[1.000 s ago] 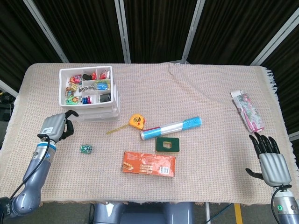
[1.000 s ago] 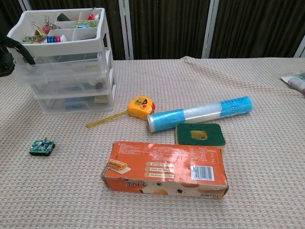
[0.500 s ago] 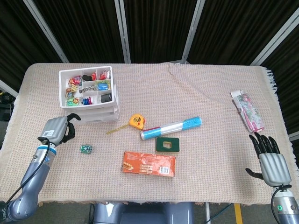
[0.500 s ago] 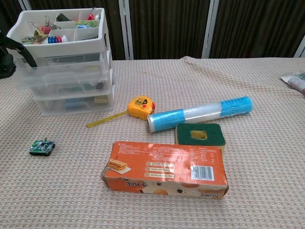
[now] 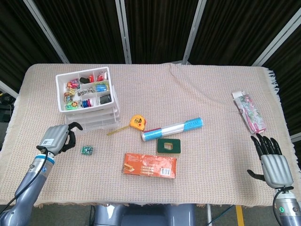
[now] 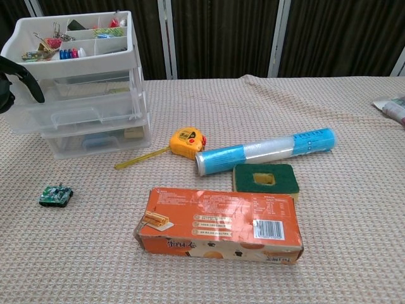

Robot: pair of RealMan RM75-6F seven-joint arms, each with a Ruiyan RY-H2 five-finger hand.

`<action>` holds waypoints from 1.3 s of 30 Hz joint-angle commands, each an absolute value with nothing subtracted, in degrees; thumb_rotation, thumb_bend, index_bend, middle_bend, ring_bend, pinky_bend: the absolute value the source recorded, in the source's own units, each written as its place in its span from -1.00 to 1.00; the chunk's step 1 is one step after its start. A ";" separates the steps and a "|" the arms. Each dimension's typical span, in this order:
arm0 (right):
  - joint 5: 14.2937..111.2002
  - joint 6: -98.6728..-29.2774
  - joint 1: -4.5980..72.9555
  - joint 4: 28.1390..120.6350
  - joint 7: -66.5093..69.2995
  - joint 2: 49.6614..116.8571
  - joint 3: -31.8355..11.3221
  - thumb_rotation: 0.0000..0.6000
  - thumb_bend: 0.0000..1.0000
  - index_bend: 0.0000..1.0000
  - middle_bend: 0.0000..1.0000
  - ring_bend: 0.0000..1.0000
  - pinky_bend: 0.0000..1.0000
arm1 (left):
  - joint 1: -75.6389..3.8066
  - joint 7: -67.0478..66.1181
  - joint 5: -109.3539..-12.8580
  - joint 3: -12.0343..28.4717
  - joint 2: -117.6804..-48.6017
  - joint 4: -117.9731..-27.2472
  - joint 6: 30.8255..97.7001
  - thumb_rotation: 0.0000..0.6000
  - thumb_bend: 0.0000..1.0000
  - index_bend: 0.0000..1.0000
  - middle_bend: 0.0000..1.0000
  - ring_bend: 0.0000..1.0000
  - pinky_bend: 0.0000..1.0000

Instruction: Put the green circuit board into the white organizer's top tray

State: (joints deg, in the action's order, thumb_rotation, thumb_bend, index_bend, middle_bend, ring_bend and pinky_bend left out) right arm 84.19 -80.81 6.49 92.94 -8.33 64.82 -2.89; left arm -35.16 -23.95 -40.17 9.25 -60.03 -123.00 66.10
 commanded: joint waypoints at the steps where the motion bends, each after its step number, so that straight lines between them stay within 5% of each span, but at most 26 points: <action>1: 84.18 -80.83 6.49 92.92 -8.38 64.84 -2.91 1.00 -1.00 -0.92 -1.00 -1.00 -1.00 | -34.76 -23.24 -41.07 8.74 -59.68 -123.05 65.74 1.00 1.00 -0.27 0.60 0.62 0.34; 24: 84.06 -80.77 6.48 93.03 -8.49 64.81 -2.91 1.00 -1.00 -0.92 -1.00 -1.00 -1.00 | -32.24 -18.34 -49.86 7.11 -58.86 -125.63 66.12 1.00 0.99 -0.31 0.59 0.62 0.34; 30: 84.00 -80.80 6.45 93.00 -8.48 64.82 -2.92 1.00 -1.00 -0.92 -1.00 -1.00 -1.00 | -29.01 -19.98 -61.16 4.21 -57.40 -126.49 70.26 1.00 0.02 -0.34 0.59 0.61 0.34; 32: 84.04 -80.82 6.45 92.99 -8.50 64.83 -2.91 1.00 -1.00 -0.92 -1.00 -1.00 -1.00 | -27.93 -21.52 -64.54 2.63 -57.10 -126.24 71.38 1.00 -0.16 -0.33 0.60 0.62 0.34; 39: 84.14 -80.97 6.44 92.98 -8.74 64.92 -2.92 1.00 -1.00 -0.92 -1.00 -1.00 -1.00 | -25.14 -24.93 -69.88 -2.15 -56.99 -123.82 71.71 1.00 -0.36 -0.11 0.81 0.78 0.43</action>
State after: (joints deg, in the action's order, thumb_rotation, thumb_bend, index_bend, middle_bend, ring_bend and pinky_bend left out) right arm 84.14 -80.97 6.44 92.98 -8.74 64.92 -2.92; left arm -25.74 -24.27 -69.60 -1.34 -57.04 -124.70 71.71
